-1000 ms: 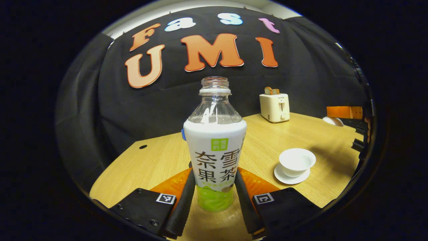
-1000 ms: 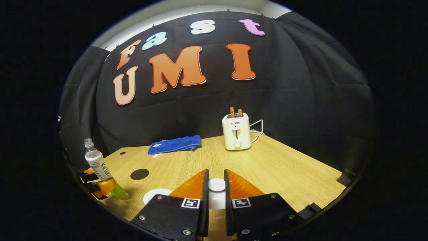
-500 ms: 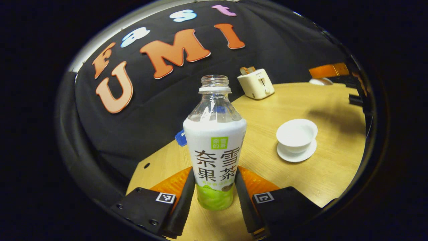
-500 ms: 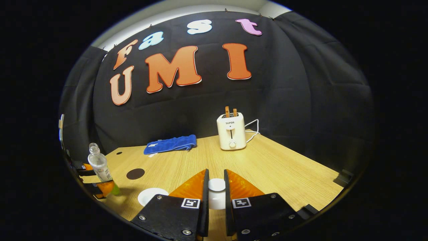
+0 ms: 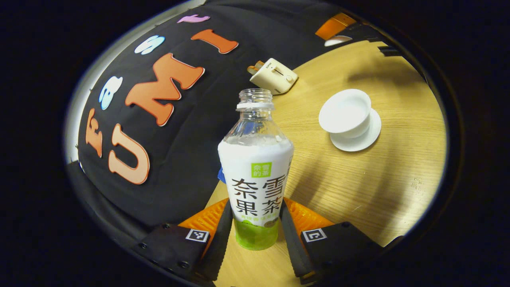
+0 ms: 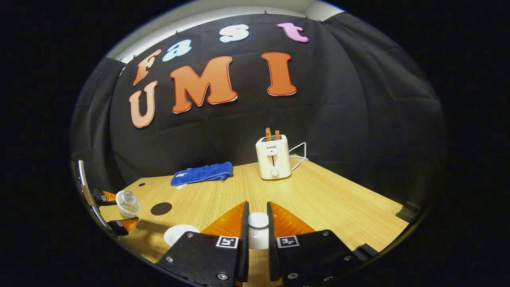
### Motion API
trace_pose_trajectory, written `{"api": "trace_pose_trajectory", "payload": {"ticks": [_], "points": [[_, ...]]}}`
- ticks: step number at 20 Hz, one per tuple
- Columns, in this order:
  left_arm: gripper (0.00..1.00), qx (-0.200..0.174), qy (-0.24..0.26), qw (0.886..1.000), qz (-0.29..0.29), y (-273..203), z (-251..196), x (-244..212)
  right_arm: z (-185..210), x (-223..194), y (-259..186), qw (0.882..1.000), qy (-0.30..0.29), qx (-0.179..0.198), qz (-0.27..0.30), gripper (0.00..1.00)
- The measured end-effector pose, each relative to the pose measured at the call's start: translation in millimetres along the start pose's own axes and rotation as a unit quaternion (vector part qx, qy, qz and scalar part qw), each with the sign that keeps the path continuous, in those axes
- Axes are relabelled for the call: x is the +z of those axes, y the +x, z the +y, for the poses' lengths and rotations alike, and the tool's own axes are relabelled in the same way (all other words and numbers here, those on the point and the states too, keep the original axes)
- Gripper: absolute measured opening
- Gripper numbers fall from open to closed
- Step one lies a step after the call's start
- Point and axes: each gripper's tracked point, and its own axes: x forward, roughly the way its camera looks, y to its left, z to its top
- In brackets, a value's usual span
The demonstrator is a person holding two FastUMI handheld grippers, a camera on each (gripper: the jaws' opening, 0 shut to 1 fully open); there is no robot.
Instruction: Open the teacup lid with one hand, grasp the water bottle and pour water into the teacup with the other hand; after pouring, place the water bottle on the coaster and then close the teacup lid.
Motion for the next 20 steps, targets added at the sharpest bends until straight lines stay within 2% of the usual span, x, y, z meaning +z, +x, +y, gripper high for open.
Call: {"api": "trace_pose_trajectory", "payload": {"ticks": [2,3,4,9,15,18,20], "points": [[0.72,-0.001,0.038,0.999,0.0,-4.0,2.3,2.8,-2.3,0.6,0.0,1.0,0.002,-0.002,-0.001,0.2],[0.68,-0.002,0.056,0.998,-0.001,-3.9,1.6,6.2,-3.0,1.1,0.1,1.0,0.003,-0.002,-0.001,0.2],[0.7,-0.003,0.074,0.997,-0.002,-1.8,0.6,12.2,-3.1,0.8,-0.9,1.0,0.004,-0.002,-0.001,0.2],[0.69,-0.011,0.156,0.988,-0.007,9.1,-2.8,34.8,-3.4,1.6,-2.0,1.0,0.006,-0.001,-0.001,0.2],[0.69,-0.018,0.222,0.975,-0.005,17.0,-7.3,47.6,-7.4,3.7,-2.7,1.0,0.011,-0.002,-0.003,0.2],[0.72,-0.013,0.267,0.964,-0.002,16.1,-5.2,45.5,-8.3,4.9,-3.2,1.0,0.014,-0.002,-0.004,0.2],[0.7,-0.009,0.291,0.957,-0.002,19.3,-4.6,47.6,-9.8,5.4,-3.2,1.0,0.015,-0.003,-0.005,0.2]]}}
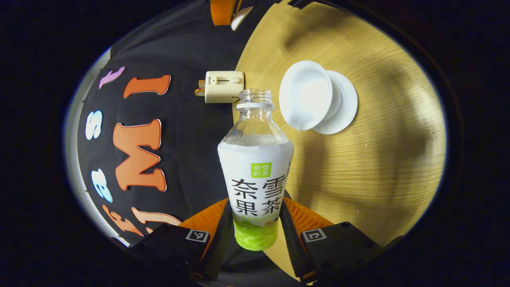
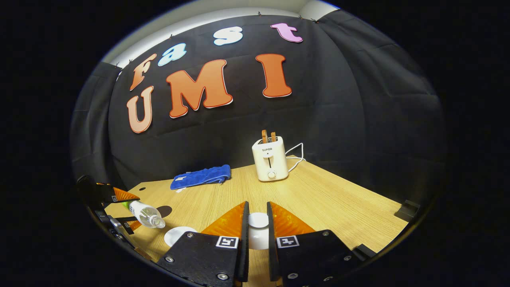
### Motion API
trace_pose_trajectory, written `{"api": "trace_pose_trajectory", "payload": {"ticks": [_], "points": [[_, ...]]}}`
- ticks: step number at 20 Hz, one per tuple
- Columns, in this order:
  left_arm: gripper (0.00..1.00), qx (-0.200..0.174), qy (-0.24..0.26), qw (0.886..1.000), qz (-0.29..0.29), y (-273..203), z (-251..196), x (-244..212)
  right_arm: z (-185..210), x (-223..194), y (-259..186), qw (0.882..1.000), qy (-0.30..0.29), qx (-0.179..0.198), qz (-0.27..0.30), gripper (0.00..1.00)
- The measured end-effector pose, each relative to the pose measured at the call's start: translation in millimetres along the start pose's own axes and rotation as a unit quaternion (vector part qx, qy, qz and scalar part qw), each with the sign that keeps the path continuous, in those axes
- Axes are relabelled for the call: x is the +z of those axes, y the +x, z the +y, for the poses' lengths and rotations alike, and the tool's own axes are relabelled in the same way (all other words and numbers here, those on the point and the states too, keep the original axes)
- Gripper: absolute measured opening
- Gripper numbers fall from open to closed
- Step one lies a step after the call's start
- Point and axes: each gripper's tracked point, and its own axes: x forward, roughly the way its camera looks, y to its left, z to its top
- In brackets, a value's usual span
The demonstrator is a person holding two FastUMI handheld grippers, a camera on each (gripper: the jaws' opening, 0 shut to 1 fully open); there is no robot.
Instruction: Open the teacup lid with one hand, grasp the water bottle and pour water into the teacup with the other hand; after pouring, place the water bottle on the coaster and then close the teacup lid.
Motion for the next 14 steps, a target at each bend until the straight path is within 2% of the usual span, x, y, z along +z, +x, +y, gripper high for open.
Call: {"api": "trace_pose_trajectory", "payload": {"ticks": [9,14], "points": [[0.72,-0.013,0.082,0.997,0.009,-0.7,7.9,-0.2,0.9,0.5,-1.0,1.0,0.001,0.003,0.001,0.2],[0.69,-0.019,0.126,0.992,0.015,-0.4,11.1,2.4,0.7,-0.8,-0.9,1.0,0.002,0.003,0.002,0.2]]}}
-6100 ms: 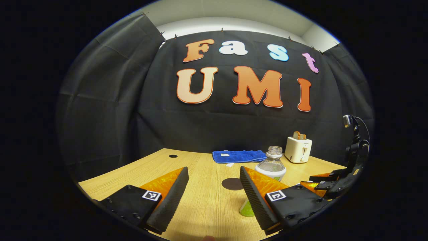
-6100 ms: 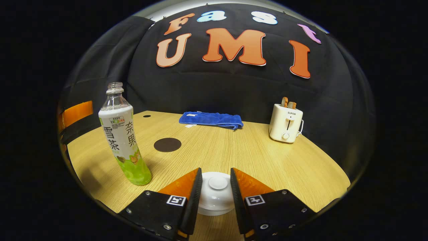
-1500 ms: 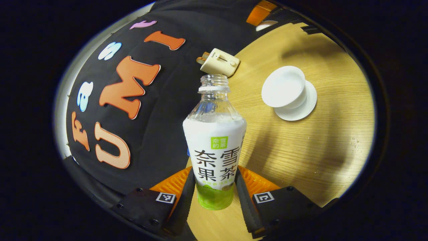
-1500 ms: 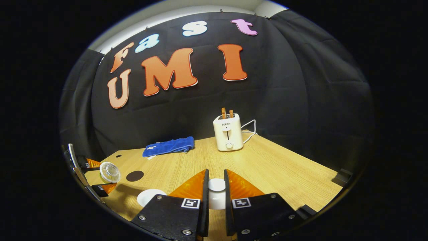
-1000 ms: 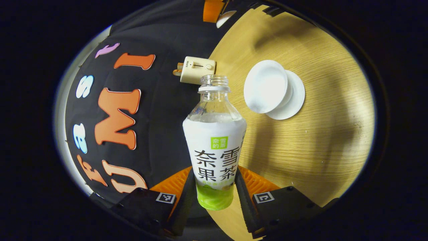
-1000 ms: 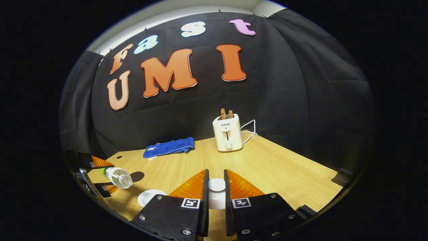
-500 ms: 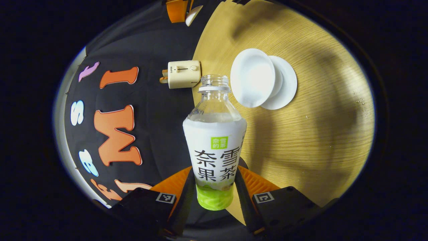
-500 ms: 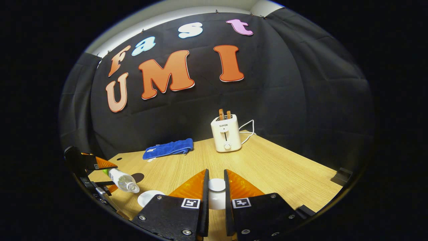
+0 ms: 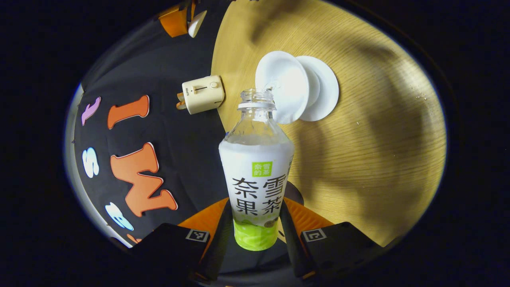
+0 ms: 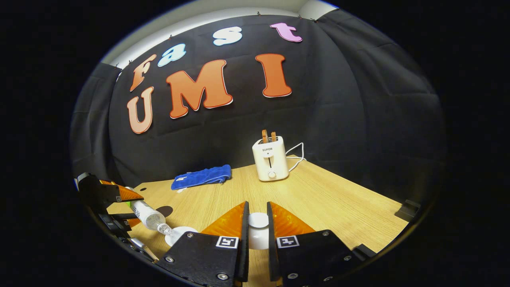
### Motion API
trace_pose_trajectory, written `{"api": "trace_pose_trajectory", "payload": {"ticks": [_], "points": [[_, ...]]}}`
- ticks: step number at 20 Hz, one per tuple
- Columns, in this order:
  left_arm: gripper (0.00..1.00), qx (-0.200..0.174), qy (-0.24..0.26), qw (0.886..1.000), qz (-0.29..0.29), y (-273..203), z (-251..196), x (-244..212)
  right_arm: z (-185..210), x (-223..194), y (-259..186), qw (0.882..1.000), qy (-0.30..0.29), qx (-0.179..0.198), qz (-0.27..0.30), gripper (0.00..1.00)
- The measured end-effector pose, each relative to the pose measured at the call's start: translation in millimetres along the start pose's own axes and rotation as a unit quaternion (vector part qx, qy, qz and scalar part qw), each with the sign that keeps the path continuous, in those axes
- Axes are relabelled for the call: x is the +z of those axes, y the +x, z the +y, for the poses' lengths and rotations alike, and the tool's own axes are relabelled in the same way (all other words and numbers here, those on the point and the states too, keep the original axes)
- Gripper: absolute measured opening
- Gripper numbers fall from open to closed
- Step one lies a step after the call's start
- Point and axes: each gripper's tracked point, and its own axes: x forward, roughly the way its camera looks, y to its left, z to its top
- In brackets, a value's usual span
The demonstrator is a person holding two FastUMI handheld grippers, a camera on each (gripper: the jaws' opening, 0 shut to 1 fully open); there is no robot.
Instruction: Open the teacup lid with one hand, grasp the water bottle and pour water into the teacup with the other hand; after pouring, place the water bottle on the coaster and then close the teacup lid.
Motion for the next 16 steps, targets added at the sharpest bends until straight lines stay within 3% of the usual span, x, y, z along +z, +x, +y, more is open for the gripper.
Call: {"api": "trace_pose_trajectory", "payload": {"ticks": [9,16], "points": [[0.7,0.012,0.059,0.998,0.014,0.0,20.2,-0.8,0.5,0.1,-0.2,1.0,0.0,0.001,0.0,0.2],[0.7,0.044,0.13,0.99,0.015,-10.1,44.3,7.6,-3.0,1.8,-2.4,1.0,0.007,0.001,-0.002,0.2]]}}
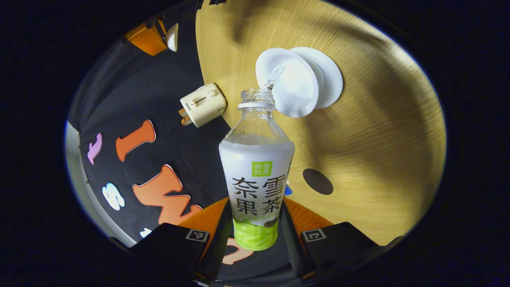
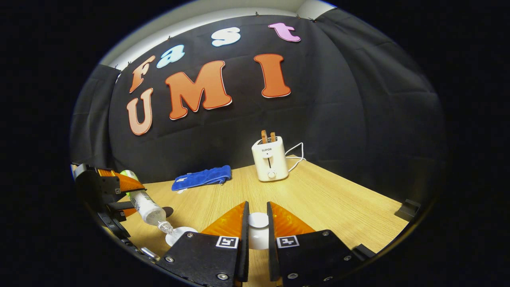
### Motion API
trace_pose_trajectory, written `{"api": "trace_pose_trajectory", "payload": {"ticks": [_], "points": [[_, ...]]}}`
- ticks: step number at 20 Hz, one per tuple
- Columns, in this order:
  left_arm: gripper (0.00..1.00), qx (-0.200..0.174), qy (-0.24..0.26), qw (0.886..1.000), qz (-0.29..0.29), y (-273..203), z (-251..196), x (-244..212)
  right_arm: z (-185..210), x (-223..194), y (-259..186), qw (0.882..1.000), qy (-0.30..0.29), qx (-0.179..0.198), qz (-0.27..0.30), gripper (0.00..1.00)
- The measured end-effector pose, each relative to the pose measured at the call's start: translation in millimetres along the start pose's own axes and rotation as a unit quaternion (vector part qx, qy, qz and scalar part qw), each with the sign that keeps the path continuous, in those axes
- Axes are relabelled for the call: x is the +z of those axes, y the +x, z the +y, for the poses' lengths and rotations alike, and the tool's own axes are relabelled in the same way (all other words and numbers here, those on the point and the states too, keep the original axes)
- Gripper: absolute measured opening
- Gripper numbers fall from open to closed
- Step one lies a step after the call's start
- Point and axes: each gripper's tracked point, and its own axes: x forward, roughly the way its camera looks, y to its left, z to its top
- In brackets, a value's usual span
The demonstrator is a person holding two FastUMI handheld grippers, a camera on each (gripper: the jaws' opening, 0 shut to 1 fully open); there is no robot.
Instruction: Open the teacup lid with one hand, grasp the water bottle and pour water into the teacup with the other hand; after pouring, place the water bottle on the coaster and then close the teacup lid.
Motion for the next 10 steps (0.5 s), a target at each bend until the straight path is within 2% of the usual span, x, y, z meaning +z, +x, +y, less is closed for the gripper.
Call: {"api": "trace_pose_trajectory", "payload": {"ticks": [5,10], "points": [[0.7,0.018,0.068,0.997,0.008,-3.6,18.2,-2.7,0.9,2.7,-1.9,1.0,0.006,0.005,-0.004,0.2],[0.7,0.028,0.111,0.993,0.009,-5.3,25.3,0.2,-0.6,2.6,-1.8,1.0,0.007,0.003,-0.004,0.2]]}}
